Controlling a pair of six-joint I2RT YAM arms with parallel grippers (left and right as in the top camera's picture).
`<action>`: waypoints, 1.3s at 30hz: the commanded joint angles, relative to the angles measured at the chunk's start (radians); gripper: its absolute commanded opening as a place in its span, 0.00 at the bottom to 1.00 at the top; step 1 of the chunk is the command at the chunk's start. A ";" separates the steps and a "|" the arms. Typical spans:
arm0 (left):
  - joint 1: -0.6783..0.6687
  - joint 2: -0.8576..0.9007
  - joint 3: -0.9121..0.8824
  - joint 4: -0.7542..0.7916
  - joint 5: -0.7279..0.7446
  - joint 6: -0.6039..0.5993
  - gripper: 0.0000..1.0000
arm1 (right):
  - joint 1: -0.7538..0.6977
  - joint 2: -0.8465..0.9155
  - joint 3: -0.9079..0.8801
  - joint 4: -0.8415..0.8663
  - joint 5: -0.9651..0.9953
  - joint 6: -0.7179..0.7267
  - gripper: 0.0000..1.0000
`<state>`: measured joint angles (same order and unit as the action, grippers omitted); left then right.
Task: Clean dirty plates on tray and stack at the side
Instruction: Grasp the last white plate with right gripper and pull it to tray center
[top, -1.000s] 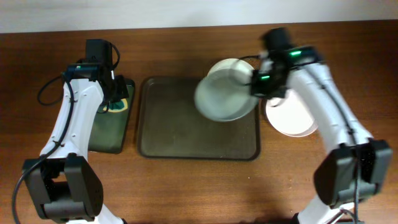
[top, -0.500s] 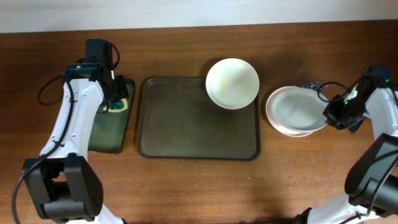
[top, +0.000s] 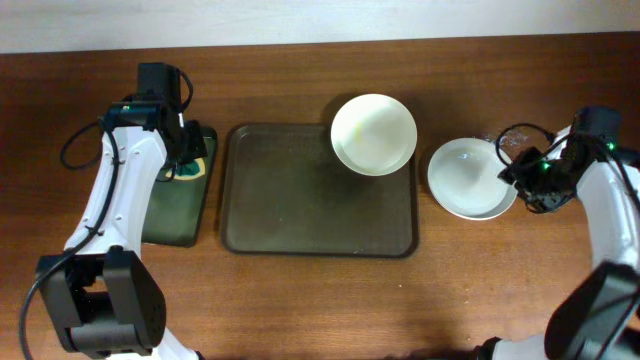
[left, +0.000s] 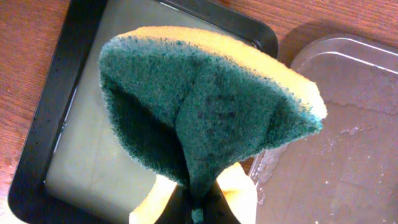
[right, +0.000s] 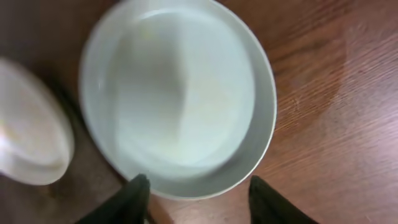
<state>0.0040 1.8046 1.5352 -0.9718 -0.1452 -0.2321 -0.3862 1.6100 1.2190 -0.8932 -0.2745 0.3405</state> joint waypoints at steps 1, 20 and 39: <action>-0.001 -0.015 0.013 0.005 0.004 0.001 0.00 | 0.056 -0.088 0.009 -0.015 0.017 -0.004 0.55; -0.001 -0.015 0.013 0.008 0.003 0.001 0.00 | 0.631 0.294 0.009 0.394 0.336 0.428 0.46; -0.001 -0.015 0.013 0.008 0.003 0.001 0.00 | 0.929 0.322 0.019 0.256 0.151 0.291 0.35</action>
<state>0.0040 1.8046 1.5352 -0.9657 -0.1452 -0.2321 0.5156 1.9347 1.2194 -0.6094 -0.0811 0.6655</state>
